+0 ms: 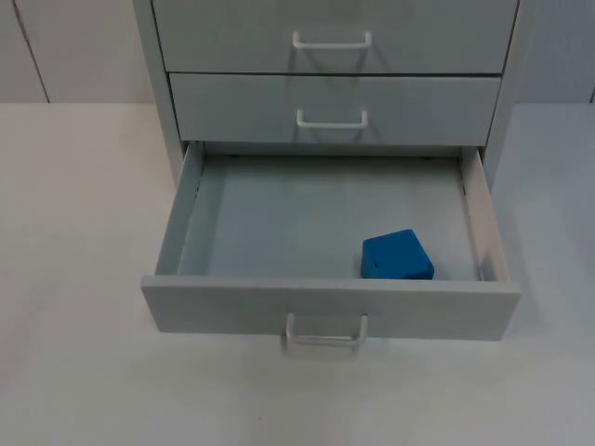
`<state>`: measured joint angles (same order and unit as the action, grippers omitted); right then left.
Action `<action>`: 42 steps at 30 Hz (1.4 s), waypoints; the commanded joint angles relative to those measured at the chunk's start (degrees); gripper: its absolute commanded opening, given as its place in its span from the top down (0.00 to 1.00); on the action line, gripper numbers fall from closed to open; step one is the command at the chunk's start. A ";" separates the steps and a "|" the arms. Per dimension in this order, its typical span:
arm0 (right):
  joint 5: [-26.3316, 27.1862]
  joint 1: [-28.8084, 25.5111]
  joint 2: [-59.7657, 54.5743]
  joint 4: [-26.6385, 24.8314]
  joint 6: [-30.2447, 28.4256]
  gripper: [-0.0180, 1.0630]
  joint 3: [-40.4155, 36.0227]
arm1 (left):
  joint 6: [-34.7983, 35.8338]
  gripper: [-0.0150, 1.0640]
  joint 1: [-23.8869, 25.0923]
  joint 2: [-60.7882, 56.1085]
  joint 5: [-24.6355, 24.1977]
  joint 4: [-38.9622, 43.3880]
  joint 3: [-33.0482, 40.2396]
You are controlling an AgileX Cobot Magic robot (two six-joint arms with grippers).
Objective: Open the drawer with the left hand, place the block into the drawer with the right hand, then close the drawer with the left hand.
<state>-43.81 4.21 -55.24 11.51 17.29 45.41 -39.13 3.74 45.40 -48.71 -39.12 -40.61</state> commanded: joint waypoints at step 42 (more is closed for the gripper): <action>1.24 -0.33 0.13 0.29 -0.43 0.40 -1.08 | 2.96 0.99 -48.07 47.15 39.19 30.72 -1.44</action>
<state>-42.67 4.21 -55.24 11.51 17.29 44.47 -37.02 -43.94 90.61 -11.83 -11.23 -41.73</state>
